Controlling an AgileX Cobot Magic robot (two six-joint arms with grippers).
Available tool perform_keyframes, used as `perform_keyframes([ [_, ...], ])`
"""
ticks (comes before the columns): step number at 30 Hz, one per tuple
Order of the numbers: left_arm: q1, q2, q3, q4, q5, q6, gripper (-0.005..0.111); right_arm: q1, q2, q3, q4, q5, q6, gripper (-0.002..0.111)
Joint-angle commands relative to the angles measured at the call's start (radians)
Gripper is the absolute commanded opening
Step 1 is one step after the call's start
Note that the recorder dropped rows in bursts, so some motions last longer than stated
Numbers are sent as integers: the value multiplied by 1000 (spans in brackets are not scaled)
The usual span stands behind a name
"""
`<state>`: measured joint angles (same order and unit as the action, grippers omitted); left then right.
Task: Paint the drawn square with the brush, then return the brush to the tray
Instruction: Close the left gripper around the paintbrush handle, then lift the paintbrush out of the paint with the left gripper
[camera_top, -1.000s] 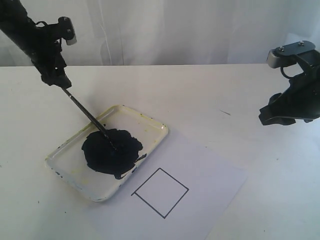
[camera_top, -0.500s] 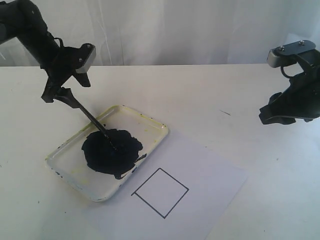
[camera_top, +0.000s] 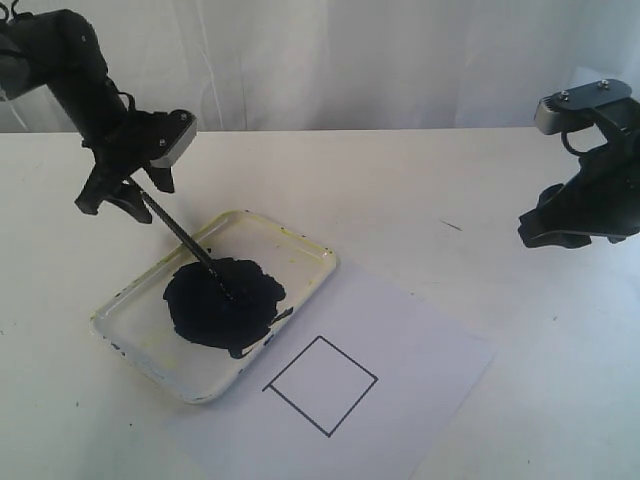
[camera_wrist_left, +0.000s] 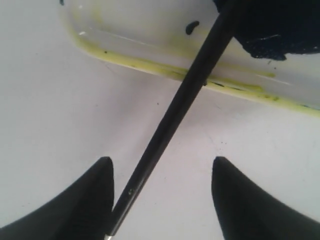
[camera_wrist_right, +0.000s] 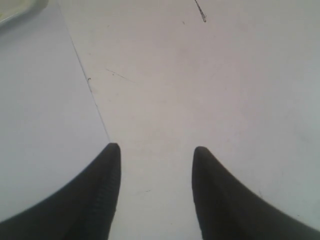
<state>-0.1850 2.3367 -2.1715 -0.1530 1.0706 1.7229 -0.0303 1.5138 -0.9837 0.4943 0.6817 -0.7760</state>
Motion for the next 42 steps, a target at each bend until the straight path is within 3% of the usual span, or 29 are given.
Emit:
perform_keyframes([
  [1,-2,22,-2,-2,23,5,67,1,3,-8,2,-9,-12,43],
  [37,-27,88,-2,-1,-56,102,63,1,3,-8,2,-32,-12,43],
  [42,-27,95,-2,-1,-62,118,52,1,3,-8,2,-32,-12,43],
])
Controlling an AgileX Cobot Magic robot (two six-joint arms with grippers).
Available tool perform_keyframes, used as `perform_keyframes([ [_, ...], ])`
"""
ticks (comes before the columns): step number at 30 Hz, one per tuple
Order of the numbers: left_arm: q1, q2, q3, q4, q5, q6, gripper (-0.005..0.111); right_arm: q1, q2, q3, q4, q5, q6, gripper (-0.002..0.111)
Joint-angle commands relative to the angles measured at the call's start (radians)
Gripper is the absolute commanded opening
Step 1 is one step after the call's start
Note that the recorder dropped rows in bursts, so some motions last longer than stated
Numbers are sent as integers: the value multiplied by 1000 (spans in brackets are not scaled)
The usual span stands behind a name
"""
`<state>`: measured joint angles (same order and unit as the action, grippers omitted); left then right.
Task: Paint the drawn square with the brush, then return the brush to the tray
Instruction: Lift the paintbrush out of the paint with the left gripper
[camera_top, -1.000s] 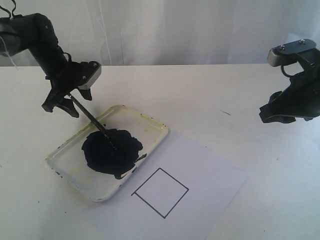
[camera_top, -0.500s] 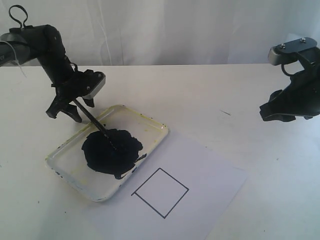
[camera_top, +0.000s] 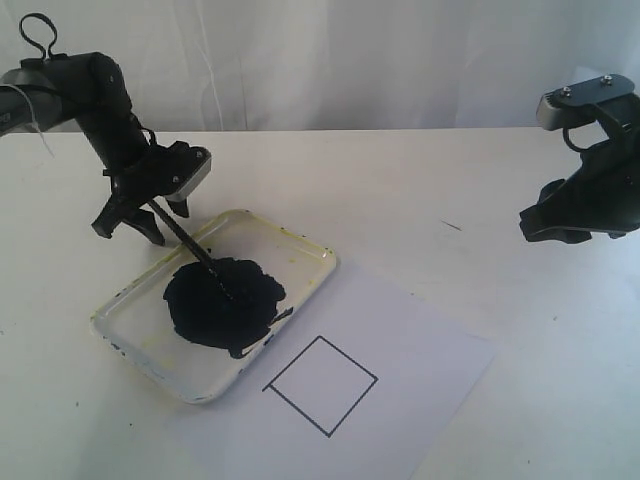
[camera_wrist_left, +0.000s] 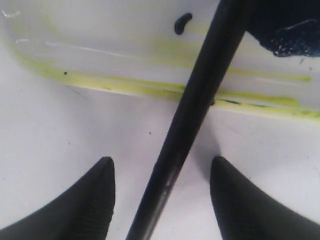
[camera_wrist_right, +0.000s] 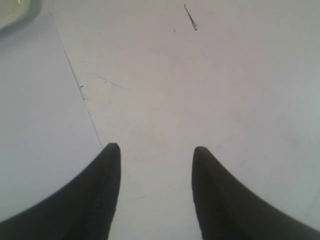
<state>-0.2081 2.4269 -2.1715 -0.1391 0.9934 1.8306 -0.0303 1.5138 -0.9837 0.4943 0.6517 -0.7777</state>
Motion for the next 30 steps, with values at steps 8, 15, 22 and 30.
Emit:
perform_keyframes([
  [8,-4,5,-2,-15,12,10,23,1,3,-8,2,-2,-11,43],
  [15,-4,5,-2,-15,-6,10,0,1,3,-8,2,-6,-11,43],
  [22,-4,3,-2,-9,-18,10,0,1,3,-8,5,-9,-11,43],
  [30,-4,-47,-4,-7,12,6,0,1,3,-8,5,15,-145,54],
])
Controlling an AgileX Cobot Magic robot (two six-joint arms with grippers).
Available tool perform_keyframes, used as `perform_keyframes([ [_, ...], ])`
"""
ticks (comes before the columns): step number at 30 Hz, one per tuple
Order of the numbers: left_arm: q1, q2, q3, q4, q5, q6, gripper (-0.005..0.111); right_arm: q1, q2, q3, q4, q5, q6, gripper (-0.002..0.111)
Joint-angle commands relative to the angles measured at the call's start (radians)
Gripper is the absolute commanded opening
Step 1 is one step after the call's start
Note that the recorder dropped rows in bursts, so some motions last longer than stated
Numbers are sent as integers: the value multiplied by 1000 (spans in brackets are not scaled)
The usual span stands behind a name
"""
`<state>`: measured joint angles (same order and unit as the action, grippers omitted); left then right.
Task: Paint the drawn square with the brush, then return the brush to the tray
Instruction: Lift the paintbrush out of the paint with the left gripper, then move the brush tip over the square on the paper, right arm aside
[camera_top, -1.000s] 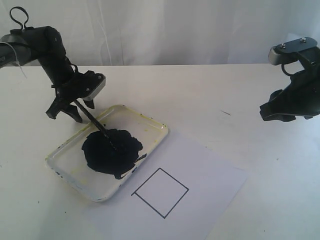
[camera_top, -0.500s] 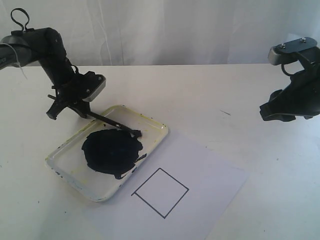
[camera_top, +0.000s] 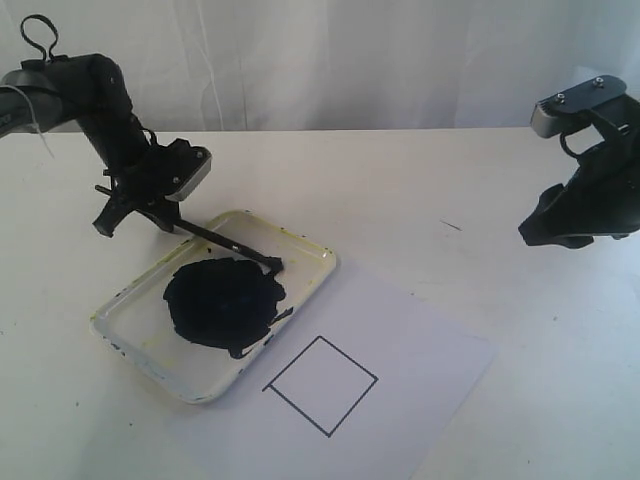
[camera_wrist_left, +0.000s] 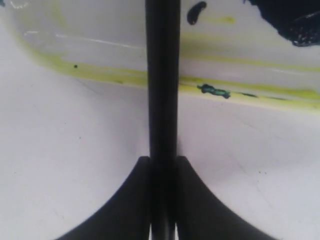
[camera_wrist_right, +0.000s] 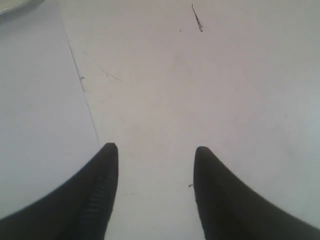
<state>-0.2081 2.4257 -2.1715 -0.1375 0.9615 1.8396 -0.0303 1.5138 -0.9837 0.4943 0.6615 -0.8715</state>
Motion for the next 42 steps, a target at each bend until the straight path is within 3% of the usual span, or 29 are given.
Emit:
perform_keyframes([
  [1,-4,-57,-4,-9,48,-3,0,1,3,-8,5,2,-51,59],
  [5,-4,-97,-4,-9,87,-8,0,19,3,-8,9,-16,-67,75],
  [15,-4,-184,-4,53,260,-77,0,184,70,-8,81,31,-171,75],
  [20,-4,-213,-4,57,260,-107,0,237,139,-8,73,31,-173,75],
  [25,-34,-231,-4,93,260,-256,0,296,172,-8,60,31,-207,75],
  [32,-79,-271,1,96,260,-317,0,363,174,-6,-2,12,-207,75],
  [42,-95,-436,290,161,260,-292,0,390,197,-3,-64,7,-265,75],
])
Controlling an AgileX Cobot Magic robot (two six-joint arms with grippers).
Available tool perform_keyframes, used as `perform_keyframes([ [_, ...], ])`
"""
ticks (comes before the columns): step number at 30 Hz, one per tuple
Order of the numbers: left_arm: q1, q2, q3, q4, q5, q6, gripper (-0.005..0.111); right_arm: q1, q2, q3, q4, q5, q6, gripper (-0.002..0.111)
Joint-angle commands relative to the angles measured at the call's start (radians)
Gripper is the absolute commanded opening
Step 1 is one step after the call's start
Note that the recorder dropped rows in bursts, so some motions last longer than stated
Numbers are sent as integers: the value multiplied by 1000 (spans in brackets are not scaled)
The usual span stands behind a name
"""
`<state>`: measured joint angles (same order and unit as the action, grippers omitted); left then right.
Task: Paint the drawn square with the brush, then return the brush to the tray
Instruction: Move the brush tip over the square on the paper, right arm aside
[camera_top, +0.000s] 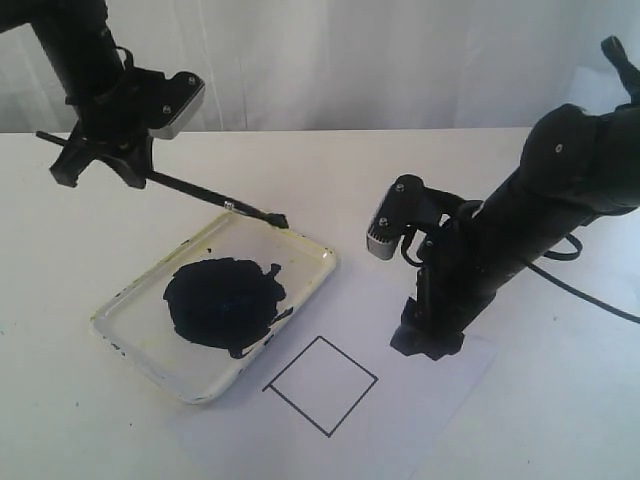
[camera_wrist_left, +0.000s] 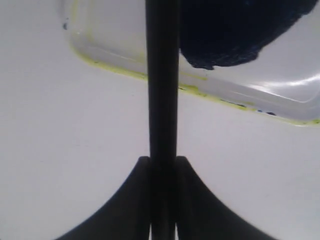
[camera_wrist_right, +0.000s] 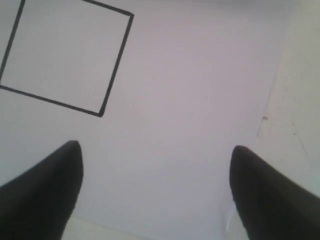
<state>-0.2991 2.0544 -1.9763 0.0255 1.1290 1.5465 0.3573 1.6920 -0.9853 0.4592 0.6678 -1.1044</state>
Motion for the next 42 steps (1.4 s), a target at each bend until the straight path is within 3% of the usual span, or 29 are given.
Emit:
perform_keyframes([
  [1,-6,-82,124,-2,92,1,0,2,27,-2,-29,9,-49,75],
  [8,-53,-200,303,-2,62,-10,0,2,62,-2,-24,62,-196,74],
  [13,-90,-268,408,-2,39,-55,0,2,67,-2,-24,88,-311,65],
  [18,-134,-308,499,3,7,-96,0,2,82,-2,-27,41,-316,64],
  [29,-216,-321,585,26,-79,-161,0,2,149,-2,-101,6,-331,64],
  [34,-216,-321,638,28,-212,-161,0,2,174,-2,-96,-47,-331,64],
  [42,-216,-319,640,4,-263,-149,0,2,184,-2,-94,-19,-331,64],
])
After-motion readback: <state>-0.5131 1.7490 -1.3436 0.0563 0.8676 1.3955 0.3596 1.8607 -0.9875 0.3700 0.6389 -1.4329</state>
